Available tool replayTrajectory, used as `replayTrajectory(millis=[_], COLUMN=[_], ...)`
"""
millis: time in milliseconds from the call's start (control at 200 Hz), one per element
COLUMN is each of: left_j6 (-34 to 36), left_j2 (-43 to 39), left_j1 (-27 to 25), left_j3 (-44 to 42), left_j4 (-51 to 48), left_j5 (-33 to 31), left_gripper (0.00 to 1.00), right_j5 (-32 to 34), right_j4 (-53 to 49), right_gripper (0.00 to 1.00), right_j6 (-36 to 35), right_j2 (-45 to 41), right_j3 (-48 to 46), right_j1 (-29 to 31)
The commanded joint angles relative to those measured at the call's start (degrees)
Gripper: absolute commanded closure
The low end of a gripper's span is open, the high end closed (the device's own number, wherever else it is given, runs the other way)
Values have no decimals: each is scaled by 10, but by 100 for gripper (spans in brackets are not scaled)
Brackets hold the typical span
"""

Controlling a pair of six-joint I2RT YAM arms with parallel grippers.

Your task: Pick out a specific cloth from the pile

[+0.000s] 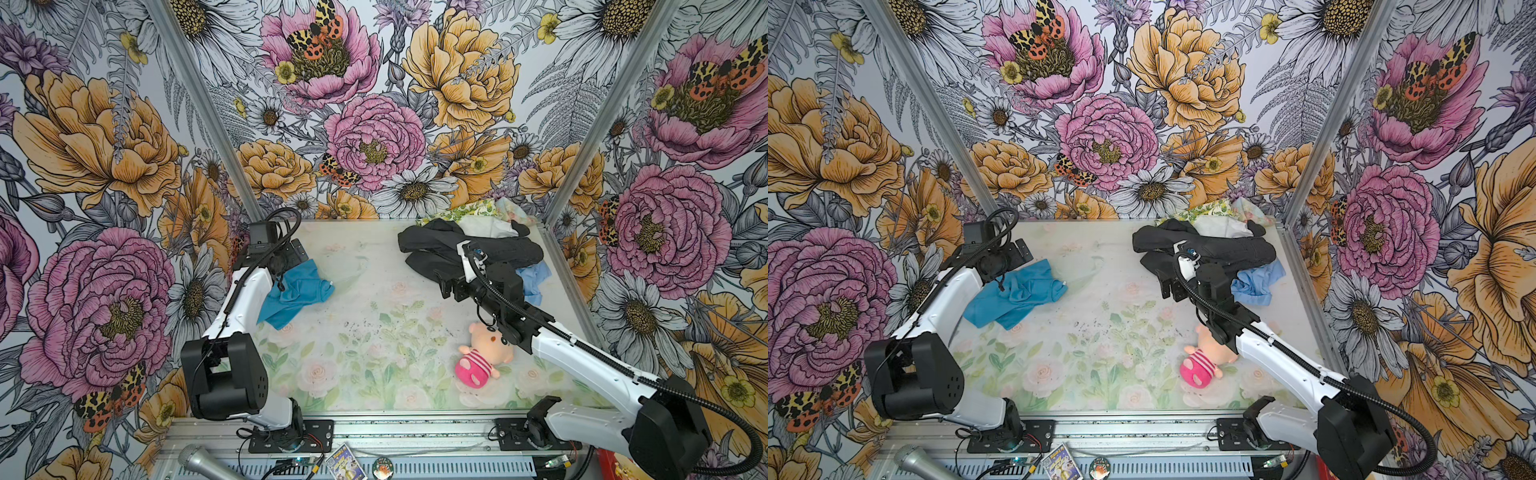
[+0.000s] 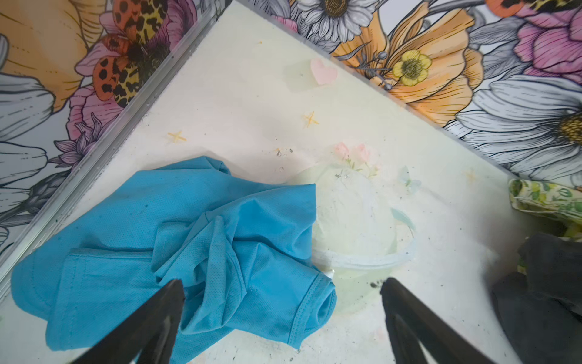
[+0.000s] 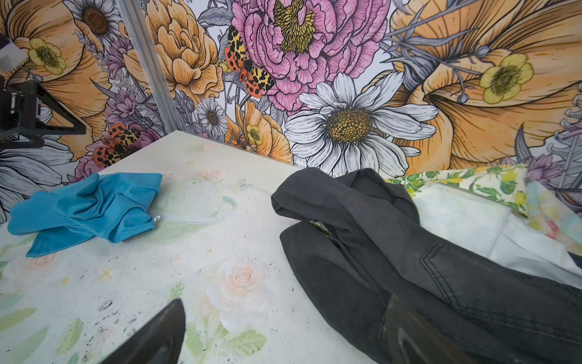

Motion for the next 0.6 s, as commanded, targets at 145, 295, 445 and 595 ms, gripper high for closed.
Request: replayTrajectory(millis=[145, 295, 445, 595], left_j6=[49, 64, 87, 105], left_j2=[-114, -184, -244, -286], left_j1=[-12, -15, -15, -16], left_j3=[-12, -56, -131, -241], left_j4=[34, 81, 157, 278], left_j5=[46, 57, 58, 38], left_gripper=[1, 1, 1, 1], right_j5=[49, 59, 60, 67], right_j4=[-42, -51, -36, 8], right_gripper=[1, 0, 0, 1], right_j6=[-26, -34, -36, -34], right_j2=[-38, -47, -54, -68], right_j3=[25, 31, 17, -24], right_j1=[-27, -53, -90, -131])
